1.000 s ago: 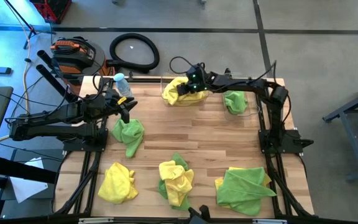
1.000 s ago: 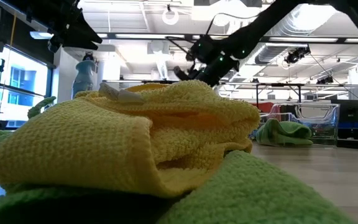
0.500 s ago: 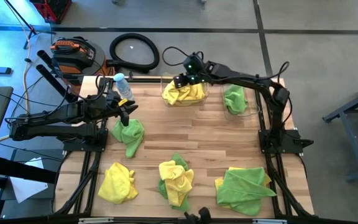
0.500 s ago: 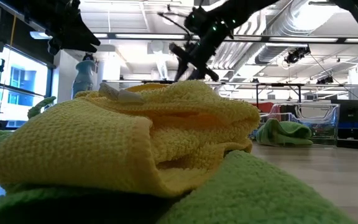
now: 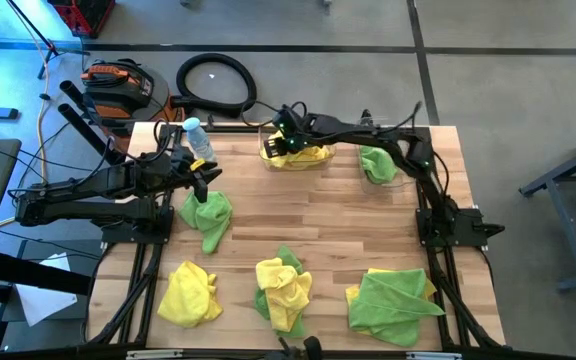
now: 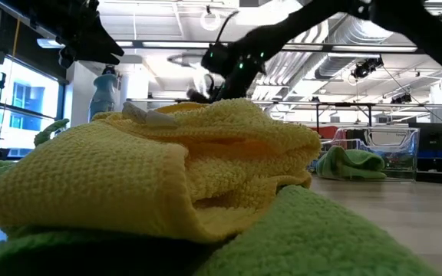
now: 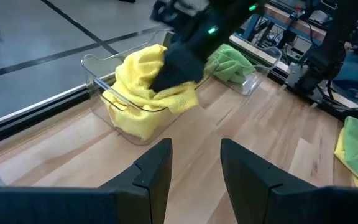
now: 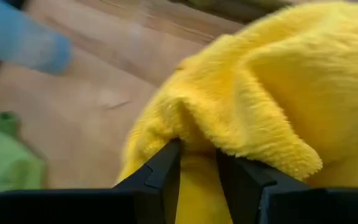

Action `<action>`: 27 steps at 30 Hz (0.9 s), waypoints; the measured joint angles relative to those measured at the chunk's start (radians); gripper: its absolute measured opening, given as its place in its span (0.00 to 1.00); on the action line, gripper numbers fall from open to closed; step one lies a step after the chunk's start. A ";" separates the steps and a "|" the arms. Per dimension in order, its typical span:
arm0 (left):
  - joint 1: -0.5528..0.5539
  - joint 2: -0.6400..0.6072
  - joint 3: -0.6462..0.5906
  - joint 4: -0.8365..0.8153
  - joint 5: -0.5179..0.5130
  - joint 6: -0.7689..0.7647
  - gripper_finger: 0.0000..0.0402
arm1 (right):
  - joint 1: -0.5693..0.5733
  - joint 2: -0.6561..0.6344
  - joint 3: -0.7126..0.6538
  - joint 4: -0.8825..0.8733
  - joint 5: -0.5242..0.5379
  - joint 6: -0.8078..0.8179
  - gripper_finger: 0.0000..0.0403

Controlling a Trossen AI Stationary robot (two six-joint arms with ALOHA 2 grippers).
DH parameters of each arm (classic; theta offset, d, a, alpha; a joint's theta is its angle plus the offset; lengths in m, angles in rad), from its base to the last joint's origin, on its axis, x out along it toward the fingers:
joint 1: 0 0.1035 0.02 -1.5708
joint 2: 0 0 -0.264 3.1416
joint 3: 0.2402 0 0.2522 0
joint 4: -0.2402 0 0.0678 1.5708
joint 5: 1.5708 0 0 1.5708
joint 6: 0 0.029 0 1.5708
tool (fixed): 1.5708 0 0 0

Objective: Sort microfiber towel by color & place in baskets
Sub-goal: Put the right yellow microfiber cloth into the left transparent bin

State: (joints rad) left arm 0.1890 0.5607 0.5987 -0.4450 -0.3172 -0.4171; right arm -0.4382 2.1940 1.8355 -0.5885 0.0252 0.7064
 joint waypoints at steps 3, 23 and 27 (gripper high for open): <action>0.000 0.000 0.000 0.000 0.001 0.000 0.31 | -0.016 0.069 0.030 -0.007 -0.020 0.001 0.22; 0.000 0.000 0.000 0.000 0.027 0.000 0.31 | -0.027 0.143 0.376 -0.279 0.011 -0.024 0.19; 0.000 0.000 0.000 -0.001 0.049 0.000 0.31 | -0.027 0.143 0.465 -0.419 0.062 -0.046 0.19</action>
State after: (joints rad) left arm 0.1894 0.5610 0.5987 -0.4458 -0.2678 -0.4171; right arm -0.4652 2.3375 2.3009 -1.0074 0.0876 0.6608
